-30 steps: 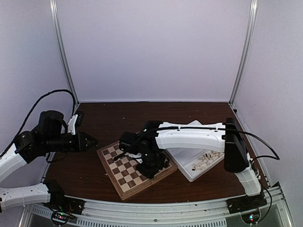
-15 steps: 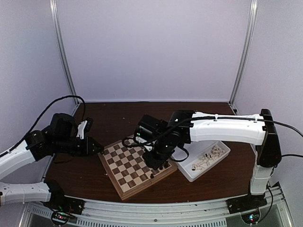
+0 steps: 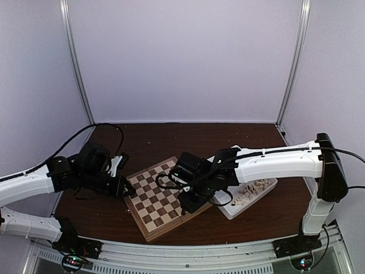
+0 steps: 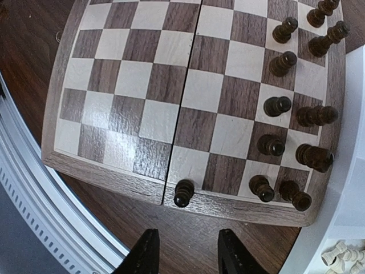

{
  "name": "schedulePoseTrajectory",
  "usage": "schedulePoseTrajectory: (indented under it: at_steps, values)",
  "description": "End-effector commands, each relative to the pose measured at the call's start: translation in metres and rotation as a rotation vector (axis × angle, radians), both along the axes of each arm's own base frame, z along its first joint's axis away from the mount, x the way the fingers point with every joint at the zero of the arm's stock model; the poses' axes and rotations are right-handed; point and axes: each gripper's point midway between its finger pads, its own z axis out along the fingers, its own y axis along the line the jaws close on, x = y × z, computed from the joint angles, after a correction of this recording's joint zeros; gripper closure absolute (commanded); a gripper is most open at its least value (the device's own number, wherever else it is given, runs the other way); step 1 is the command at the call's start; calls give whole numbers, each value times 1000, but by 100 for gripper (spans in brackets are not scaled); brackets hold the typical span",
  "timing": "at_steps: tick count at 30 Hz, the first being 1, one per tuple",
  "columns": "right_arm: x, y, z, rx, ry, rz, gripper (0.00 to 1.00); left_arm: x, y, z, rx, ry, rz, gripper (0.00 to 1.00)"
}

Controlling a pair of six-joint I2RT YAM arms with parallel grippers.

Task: Set up the chess pieces on the board
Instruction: Pick up the chess piece from the chessboard.

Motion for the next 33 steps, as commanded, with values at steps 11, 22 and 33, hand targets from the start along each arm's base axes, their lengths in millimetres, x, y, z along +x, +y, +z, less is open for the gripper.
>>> schedulePoseTrajectory:
  at_steps: [11, 22, 33]
  values:
    - [6, 14, -7, -32, -45, 7, 62, 10, -20, 8, 37, -89, -47, 100]
    - [8, 17, -23, -80, -52, 13, 69, 6, -12, 6, 56, -90, -38, 100]
    - [3, 19, -33, -111, -34, 34, 75, 7, -11, 4, 63, -89, -39, 100]
